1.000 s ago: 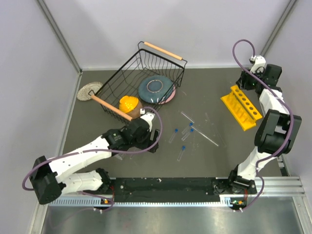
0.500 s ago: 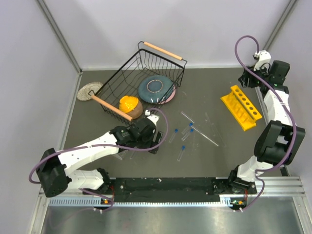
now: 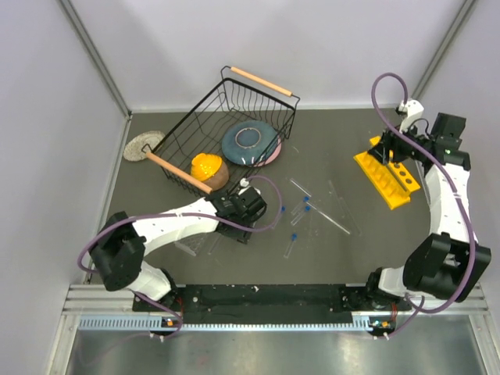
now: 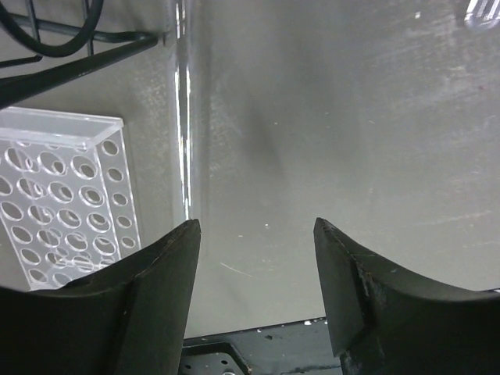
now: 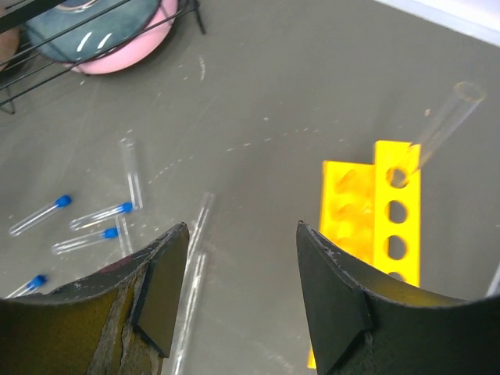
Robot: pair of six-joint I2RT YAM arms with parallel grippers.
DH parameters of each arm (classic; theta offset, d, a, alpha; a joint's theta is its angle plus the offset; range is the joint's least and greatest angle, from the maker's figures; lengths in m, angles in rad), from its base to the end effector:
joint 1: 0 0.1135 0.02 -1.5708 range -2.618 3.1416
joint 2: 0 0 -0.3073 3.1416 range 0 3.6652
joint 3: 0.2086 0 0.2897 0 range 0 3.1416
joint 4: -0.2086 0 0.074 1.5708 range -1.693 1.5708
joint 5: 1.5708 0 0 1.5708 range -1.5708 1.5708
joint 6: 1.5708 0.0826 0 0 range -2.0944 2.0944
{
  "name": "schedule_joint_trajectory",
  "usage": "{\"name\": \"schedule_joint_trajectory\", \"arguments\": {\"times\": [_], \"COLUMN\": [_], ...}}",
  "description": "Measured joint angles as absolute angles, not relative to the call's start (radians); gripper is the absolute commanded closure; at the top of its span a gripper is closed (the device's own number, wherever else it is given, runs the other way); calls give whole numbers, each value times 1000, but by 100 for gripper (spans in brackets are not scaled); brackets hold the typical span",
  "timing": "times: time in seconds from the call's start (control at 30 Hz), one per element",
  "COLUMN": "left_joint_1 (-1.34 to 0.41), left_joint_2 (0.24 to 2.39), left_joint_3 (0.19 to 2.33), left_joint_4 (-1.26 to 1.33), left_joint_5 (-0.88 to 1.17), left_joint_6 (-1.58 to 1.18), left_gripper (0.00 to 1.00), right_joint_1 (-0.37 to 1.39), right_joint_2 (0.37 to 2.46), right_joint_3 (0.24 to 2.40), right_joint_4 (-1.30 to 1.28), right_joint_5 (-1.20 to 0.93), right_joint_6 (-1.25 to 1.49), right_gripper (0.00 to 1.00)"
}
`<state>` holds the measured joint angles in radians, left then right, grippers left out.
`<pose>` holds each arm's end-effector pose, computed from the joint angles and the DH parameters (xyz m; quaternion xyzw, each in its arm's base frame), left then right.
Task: Organize the chemistry lab equipment
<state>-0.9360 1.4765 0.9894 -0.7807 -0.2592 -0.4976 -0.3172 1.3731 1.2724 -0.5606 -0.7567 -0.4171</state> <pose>0.2041 -0.2415 0.1930 0.1941 0.9610 -0.0020 0.1968 0.3535 -0.0564 0.3637 -0.2037 0.8257 0.1632 0.5001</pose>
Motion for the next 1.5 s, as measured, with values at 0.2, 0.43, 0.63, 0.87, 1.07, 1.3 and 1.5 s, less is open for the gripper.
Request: {"name": "schedule_joint_trajectory", "arguments": {"times": [0.2, 0.43, 0.63, 0.87, 1.07, 1.3, 1.5], "left_joint_1": [-936, -939, -941, -935, -935, -934, -934], "left_joint_2": [1485, 1406, 1396, 1405, 1405, 1407, 1457], "left_joint_3": [978, 819, 773, 767, 765, 765, 773], "left_joint_4": [-806, -769, -745, -719, -719, -720, -724], "left_joint_5": [-287, -310, -331, -358, -369, -386, -413], "left_joint_6": [-532, -585, -608, -608, -604, -597, -585], "left_gripper": [41, 43, 45, 44, 40, 38, 38], "right_joint_1": [-316, -316, -316, -316, -316, -316, -316], "right_joint_2": [1299, 1281, 1258, 1226, 1221, 1217, 1211], "right_joint_3": [1175, 1124, 1117, 1078, 1061, 1058, 1053], "right_joint_4": [-595, -607, -611, -615, -614, -617, -618], "right_joint_5": [-791, -815, -828, -837, -840, -840, -841], "right_joint_6": [-427, -426, -426, -423, -423, -418, -416], "right_gripper": [42, 42, 42, 42, 42, 42, 42]}}
